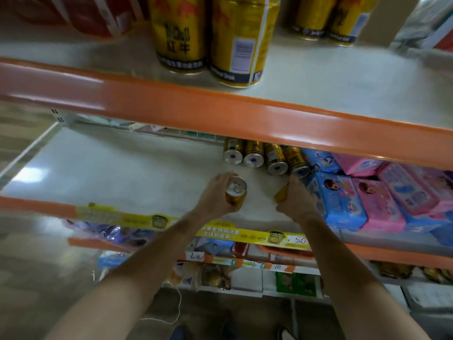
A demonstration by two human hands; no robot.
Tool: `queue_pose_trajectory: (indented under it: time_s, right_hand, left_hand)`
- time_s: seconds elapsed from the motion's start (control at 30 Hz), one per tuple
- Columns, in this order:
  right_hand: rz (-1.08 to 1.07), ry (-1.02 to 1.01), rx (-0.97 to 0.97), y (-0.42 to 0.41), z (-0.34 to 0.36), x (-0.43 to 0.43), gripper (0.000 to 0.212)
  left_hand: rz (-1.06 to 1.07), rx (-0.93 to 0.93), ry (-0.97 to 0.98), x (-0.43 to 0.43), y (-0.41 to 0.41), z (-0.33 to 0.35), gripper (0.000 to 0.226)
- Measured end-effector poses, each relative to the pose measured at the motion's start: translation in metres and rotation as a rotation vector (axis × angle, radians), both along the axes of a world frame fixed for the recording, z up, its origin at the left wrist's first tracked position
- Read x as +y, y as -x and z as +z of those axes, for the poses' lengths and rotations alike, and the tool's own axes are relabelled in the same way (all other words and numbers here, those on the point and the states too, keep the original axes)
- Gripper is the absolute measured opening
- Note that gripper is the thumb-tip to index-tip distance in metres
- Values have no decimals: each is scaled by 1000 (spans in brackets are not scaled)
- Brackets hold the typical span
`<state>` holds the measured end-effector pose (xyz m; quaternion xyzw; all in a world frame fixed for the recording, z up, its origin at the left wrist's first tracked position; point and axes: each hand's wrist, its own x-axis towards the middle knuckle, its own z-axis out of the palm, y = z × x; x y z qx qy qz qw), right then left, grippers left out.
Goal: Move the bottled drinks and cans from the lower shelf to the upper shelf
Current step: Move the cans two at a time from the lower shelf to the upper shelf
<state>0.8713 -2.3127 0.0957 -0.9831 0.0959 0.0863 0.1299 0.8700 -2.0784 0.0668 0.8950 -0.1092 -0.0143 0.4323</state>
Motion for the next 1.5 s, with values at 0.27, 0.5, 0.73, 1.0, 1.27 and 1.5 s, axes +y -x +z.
queue_pose_trajectory:
  time_s: [0.27,0.5,0.73,1.0,1.27,1.5]
  right_hand:
    - [5,-447,-180,16,3,15,83]
    - [5,-656,-350,30,-8,35,76]
    - [-53,-681,-399,37,-22,43,78]
    - [-76,-839,-363,39,-42,36,80]
    - [-87,-838,-319,32,-46,32,77]
    - [-131,-792,-399,36,-55,44,75]
  left_hand:
    - [-10,-21,12,4,3,1,78]
    - [102,-4,25,-1,3,-2,85]
    - [197,-11,102,-13,7,-4,85]
    - [38,62,193,7,7,-10,82]
    - [99,15,76,3,2,-14,90]
    - [241,-18,83,-16,7,-19,91]
